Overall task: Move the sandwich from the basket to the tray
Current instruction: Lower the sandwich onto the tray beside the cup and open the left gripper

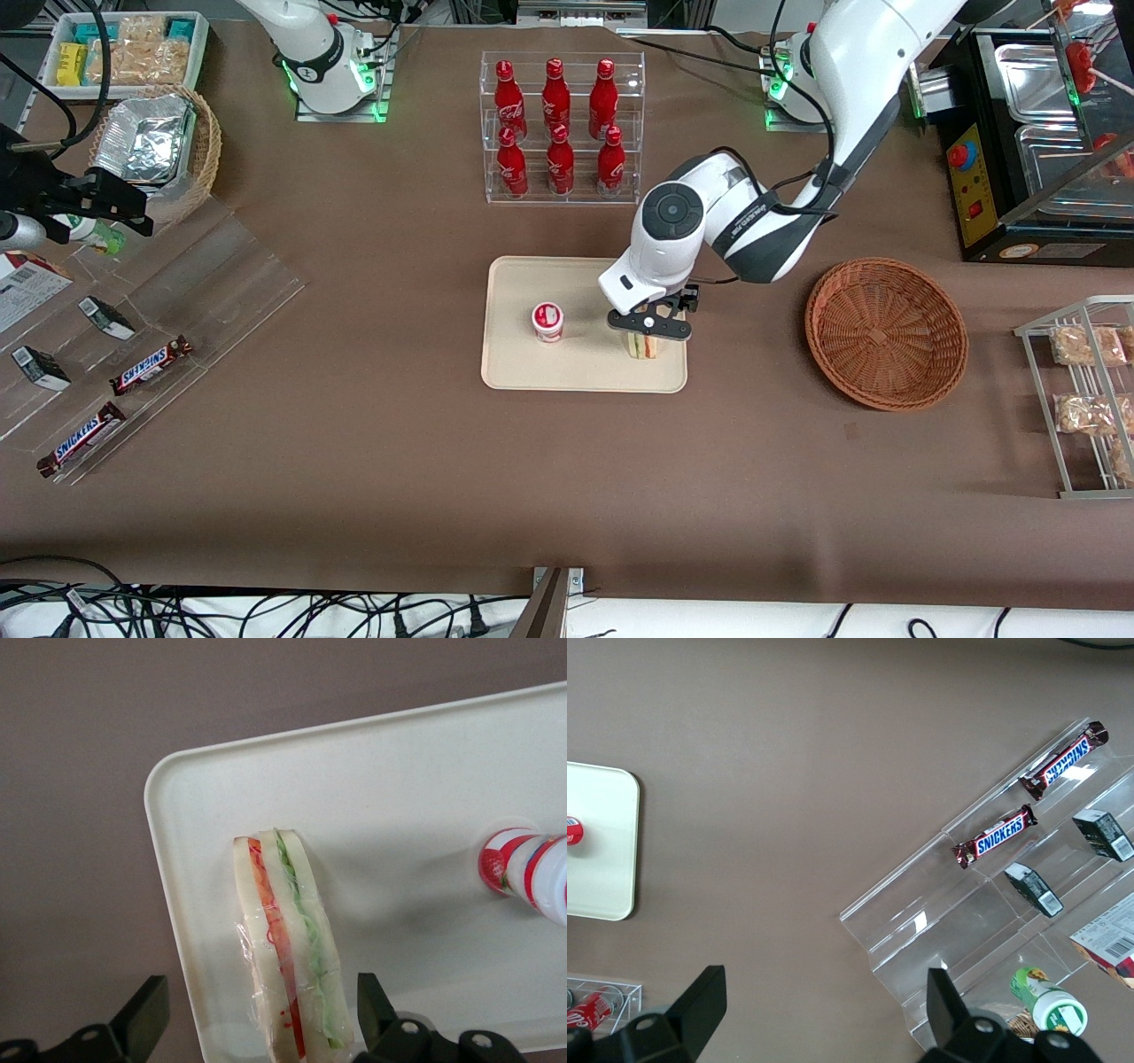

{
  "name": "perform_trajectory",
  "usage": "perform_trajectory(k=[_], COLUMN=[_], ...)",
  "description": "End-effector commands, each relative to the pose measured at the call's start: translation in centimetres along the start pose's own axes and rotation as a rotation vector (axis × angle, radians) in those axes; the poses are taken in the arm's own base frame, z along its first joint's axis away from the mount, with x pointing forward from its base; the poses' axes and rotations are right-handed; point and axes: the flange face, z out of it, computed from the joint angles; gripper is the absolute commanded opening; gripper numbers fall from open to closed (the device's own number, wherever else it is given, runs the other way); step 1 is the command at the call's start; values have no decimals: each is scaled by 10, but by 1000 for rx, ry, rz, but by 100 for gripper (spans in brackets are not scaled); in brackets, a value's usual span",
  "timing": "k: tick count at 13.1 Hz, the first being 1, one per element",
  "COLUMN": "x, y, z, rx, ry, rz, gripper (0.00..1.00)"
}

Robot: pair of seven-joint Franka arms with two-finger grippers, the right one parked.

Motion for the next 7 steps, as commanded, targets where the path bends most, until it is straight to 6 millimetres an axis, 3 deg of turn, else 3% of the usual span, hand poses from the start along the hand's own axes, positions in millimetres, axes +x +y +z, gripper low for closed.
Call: perform_trajectory(k=[1, 4, 7], x=[1, 14, 34], y=[-13, -41, -75], z=[-29, -69, -122], rx=[-25, -64, -29], ry=[0, 14, -33], rz=[-57, -148, -257], gripper=[97, 100, 100])
